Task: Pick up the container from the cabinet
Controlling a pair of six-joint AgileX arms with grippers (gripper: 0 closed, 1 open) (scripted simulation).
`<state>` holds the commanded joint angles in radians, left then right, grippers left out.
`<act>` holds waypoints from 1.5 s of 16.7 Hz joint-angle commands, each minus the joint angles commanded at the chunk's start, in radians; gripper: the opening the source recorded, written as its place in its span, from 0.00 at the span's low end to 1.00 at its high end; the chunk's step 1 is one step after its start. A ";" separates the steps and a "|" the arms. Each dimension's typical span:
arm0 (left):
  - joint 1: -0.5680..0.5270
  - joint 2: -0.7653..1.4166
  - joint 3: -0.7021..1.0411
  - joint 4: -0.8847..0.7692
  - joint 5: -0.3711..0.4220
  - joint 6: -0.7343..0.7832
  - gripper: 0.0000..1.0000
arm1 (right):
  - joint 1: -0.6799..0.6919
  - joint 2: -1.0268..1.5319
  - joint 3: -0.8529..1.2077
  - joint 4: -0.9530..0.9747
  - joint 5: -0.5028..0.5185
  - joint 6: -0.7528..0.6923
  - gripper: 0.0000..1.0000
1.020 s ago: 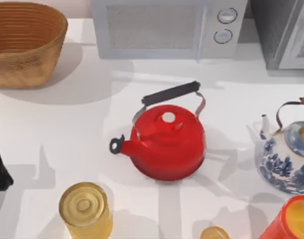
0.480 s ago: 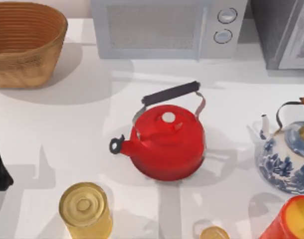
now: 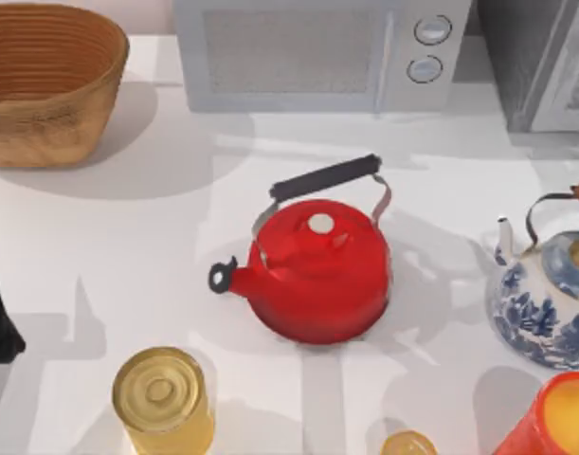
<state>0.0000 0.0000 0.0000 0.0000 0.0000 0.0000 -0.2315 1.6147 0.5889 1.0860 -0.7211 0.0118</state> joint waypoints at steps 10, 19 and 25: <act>0.000 0.000 0.000 0.000 0.000 0.000 1.00 | -0.067 0.673 0.203 0.439 -0.297 0.011 0.00; 0.000 0.000 0.000 0.000 0.000 0.000 1.00 | -0.062 0.718 0.221 0.459 -0.309 0.023 0.00; 0.000 0.000 0.000 0.000 0.000 0.000 1.00 | -0.008 0.753 0.271 0.441 -0.257 0.010 0.00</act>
<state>0.0000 0.0000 0.0000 0.0000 0.0000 0.0000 -0.2392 2.3676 0.8597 1.5271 -0.9782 0.0216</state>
